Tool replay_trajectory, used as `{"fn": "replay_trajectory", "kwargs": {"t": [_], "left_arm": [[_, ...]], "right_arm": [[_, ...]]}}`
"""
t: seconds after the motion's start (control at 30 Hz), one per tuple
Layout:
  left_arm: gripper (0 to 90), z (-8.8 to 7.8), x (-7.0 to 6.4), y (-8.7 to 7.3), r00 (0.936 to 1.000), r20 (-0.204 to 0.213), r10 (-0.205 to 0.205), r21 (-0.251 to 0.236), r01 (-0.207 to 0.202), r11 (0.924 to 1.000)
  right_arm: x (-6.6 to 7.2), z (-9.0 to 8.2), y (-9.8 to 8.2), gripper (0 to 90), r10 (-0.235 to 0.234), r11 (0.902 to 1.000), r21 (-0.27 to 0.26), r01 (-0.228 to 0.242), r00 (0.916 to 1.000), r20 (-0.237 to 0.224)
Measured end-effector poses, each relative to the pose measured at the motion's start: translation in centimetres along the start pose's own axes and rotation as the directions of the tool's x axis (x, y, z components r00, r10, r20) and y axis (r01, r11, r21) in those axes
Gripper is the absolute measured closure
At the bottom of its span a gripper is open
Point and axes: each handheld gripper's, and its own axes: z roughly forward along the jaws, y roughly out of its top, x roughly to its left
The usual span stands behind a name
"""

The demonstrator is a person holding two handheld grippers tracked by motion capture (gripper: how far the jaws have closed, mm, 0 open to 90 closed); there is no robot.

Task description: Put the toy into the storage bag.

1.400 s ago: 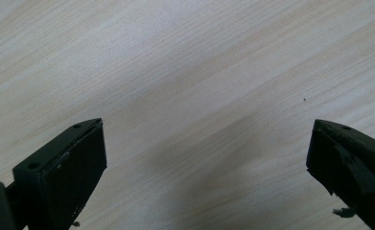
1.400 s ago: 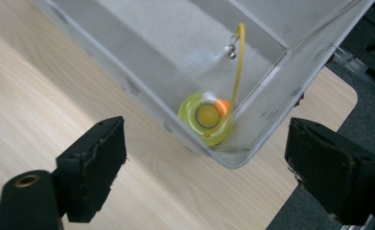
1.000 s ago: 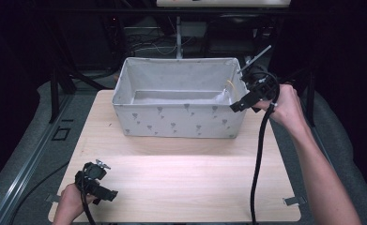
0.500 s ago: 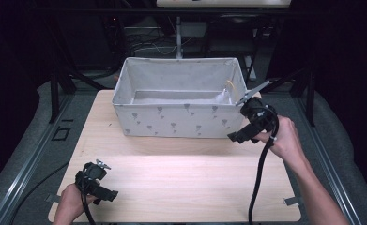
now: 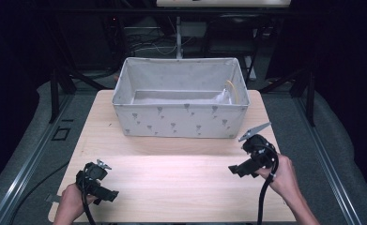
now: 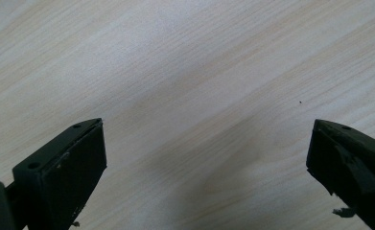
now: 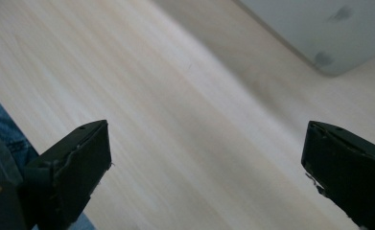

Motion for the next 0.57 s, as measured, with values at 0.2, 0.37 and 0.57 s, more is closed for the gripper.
{"fn": "replay_trajectory", "kwargs": {"t": [0.2, 0.37, 0.57], "left_arm": [[0.2, 0.1, -0.1, 0.2, 0.9999, 0.007, 0.012, 0.005, -0.012, 0.9999], [0.2, 0.2, -0.2, 0.3, 0.9995, 0.012, 0.029, 0.006, -0.029, 0.9996], [0.2, 0.3, -0.3, 0.5, 0.9989, 0.012, 0.046, 0.0, -0.046, 0.9989]], "right_arm": [[1.0, 3.3, -2.7, 4.0, 0.009, 0.9985, 0.055, -0.007, 0.9994, -0.033], [0.7, 5.0, -3.4, 4.4, -0.009, 0.9914, 0.13, 0.012, 0.9997, -0.021], [-0.2, 5.2, -4.0, 5.5, -0.002, 0.9913, 0.131, -0.002, 0.9995, 0.031]]}}
